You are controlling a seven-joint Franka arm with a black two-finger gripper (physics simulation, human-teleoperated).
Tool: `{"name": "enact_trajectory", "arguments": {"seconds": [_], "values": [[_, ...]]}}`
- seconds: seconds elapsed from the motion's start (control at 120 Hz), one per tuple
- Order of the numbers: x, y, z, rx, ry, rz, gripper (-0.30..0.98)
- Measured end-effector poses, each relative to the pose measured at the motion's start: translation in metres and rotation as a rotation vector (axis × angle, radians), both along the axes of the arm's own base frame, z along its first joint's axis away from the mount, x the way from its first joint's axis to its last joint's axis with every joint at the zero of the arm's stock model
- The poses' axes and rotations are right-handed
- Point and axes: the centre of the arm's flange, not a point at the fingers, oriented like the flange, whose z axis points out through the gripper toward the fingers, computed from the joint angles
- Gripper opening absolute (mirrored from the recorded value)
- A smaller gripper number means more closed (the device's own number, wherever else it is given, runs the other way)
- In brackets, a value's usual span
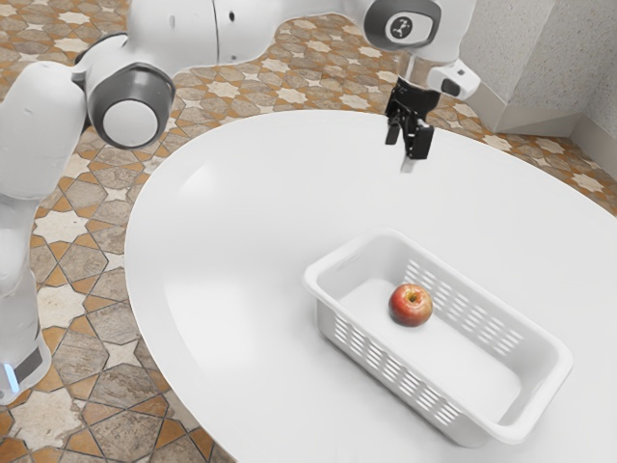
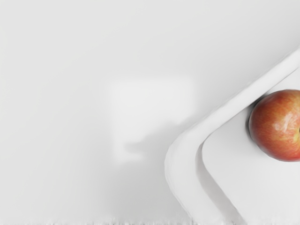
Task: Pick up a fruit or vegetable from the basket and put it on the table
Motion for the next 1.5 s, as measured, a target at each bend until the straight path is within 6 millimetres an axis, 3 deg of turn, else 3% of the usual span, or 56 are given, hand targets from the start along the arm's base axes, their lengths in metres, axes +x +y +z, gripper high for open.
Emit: {"name": "enact_trajectory", "arguments": {"seconds": [0.45,0.625,0.825,1.017,1.183,1.342,1.5], "values": [[-0.002,-0.002,-0.001,-0.025,0.016,0.001,0.69],[0.01,-0.043,-0.002,-0.118,-0.045,0.16,0.69],[0.01,-0.119,-0.011,-0.23,-0.018,0.326,0.69],[0.007,-0.135,-0.011,-0.289,0.032,0.545,0.69],[0.012,-0.129,-0.045,-0.21,0.081,0.727,0.69],[0.014,-0.128,-0.059,-0.178,0.1,0.836,0.69],[0.028,-0.135,-0.102,-0.135,0.174,0.891,0.69]]}}
